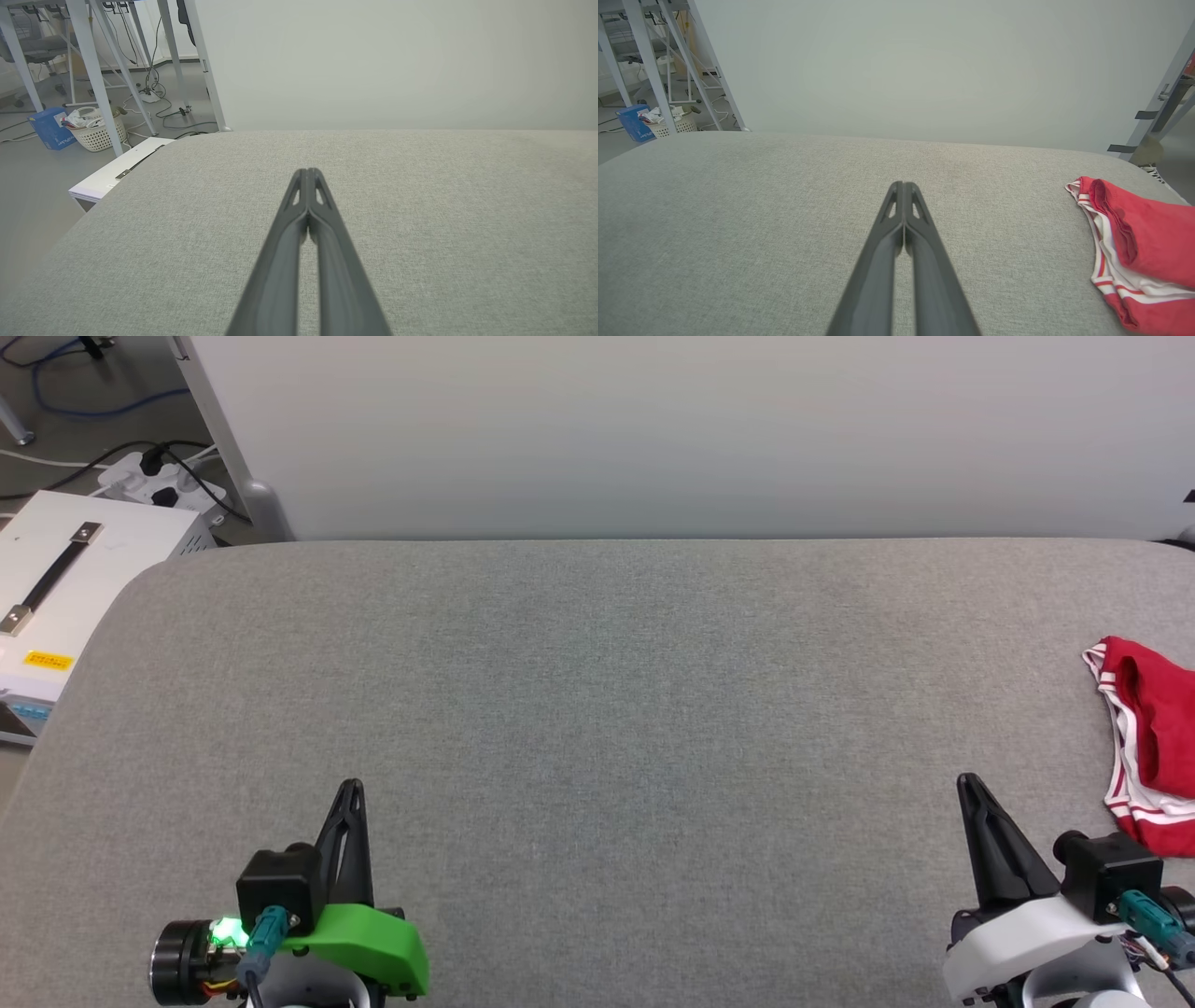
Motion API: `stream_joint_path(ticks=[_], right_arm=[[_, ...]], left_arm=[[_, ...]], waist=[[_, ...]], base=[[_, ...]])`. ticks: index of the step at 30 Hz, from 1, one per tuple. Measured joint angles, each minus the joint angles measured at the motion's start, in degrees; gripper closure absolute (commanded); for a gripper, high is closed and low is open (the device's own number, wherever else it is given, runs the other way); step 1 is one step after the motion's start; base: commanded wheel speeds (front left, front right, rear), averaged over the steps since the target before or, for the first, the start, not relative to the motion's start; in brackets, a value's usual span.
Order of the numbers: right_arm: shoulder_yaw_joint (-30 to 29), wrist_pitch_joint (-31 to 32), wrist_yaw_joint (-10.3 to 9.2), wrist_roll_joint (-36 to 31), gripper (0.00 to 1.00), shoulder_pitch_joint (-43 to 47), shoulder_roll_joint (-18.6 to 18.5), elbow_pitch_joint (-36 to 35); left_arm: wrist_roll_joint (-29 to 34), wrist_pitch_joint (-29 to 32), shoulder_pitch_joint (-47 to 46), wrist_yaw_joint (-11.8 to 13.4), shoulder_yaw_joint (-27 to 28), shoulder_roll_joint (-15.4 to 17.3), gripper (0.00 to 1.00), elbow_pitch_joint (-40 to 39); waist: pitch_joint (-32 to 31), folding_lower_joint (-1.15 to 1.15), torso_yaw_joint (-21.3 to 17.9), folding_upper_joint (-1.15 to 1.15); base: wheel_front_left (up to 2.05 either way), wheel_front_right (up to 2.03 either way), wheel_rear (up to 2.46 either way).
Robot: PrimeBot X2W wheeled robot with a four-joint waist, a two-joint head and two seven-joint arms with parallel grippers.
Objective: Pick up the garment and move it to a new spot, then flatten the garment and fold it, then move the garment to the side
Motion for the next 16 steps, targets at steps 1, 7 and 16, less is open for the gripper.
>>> stream_joint_path(ticks=[1, 7, 16], right_arm=[[0.0, 0.1, 0.00, -0.2, 1.00, 0.0, 0.0, 0.0], [0.0, 0.8, 0.00, -0.7, 1.00, -0.5, 0.3, -0.2], [0.0, 1.8, 0.00, -2.1, 1.00, -0.6, 0.6, -0.5]], left_arm=[[0.1, 0.1, 0.0, 0.0, 0.0, 0.0, 1.00, 0.0], [0.2, 0.7, 0.0, 0.0, 0.2, -0.1, 1.00, -0.2], [0.8, 1.7, 0.0, -0.2, 0.3, -0.2, 1.00, -0.6]], waist=[[0.0, 0.00, 0.0, 0.00], [-0.1, 0.00, 0.0, 0.00], [-0.2, 0.00, -0.1, 0.00]], base=[[0.00, 0.00, 0.00], [0.00, 0.00, 0.00], [0.00, 0.00, 0.00]])
